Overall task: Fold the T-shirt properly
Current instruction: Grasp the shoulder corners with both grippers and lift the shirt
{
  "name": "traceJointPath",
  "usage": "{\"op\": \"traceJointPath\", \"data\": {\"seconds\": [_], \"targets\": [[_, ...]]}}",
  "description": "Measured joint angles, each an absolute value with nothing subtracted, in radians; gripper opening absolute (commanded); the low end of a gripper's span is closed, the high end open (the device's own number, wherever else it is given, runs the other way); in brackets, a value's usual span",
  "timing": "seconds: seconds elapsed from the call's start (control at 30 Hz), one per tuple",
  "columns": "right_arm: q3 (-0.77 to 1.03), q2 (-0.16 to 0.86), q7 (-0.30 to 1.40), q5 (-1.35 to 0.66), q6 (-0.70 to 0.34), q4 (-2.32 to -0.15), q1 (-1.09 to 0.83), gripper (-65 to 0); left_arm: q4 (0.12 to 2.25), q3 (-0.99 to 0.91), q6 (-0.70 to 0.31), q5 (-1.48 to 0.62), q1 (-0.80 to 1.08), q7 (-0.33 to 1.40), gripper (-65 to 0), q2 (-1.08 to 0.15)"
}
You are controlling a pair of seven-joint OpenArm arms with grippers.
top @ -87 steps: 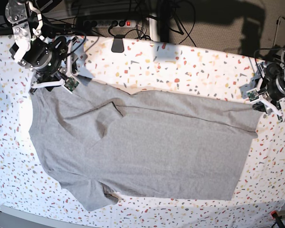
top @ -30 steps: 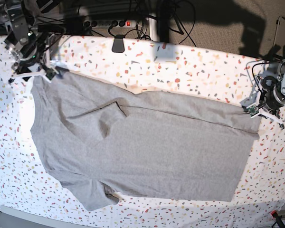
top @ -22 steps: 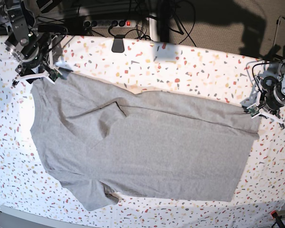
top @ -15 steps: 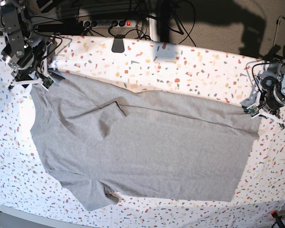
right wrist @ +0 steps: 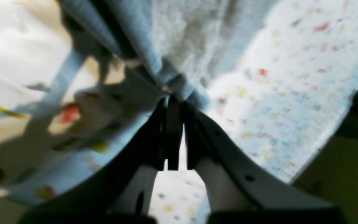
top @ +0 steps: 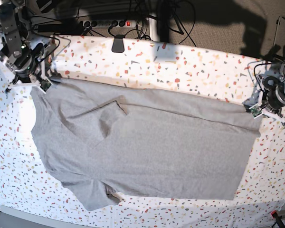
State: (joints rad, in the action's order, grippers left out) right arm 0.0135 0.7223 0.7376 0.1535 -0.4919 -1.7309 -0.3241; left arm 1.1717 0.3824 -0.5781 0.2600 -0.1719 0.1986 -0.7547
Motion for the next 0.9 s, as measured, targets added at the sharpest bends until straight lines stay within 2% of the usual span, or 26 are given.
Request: {"op": "traceJointPath", "data": {"seconds": [0.13, 0.27, 0.63, 0.9], "targets": [[0.052, 0.736, 0.760, 0.063, -0.491, -1.746, -0.327, -65.0, 1.222, 0.385, -0.593, 0.129, -0.169, 0.321, -65.0, -0.814], [0.092, 0.736, 0.783, 0.046, -0.493, -1.765, -0.363, -65.0, 1.262, 0.386, -0.594, 0.052, -0.160, 0.356, -65.0, -0.850], [0.218, 0.737, 0.794, 0.000, -0.490, -1.915, -0.604, -65.0, 1.404, 0.386, -0.580, 0.033, 0.035, 0.401, -65.0, -0.934], [0.223, 0.728, 0.786, -0.067, -0.456, -1.918, -0.690, -65.0, 1.420, 0.385, -0.579, 0.036, 0.072, 0.404, -65.0, -0.939]]}}
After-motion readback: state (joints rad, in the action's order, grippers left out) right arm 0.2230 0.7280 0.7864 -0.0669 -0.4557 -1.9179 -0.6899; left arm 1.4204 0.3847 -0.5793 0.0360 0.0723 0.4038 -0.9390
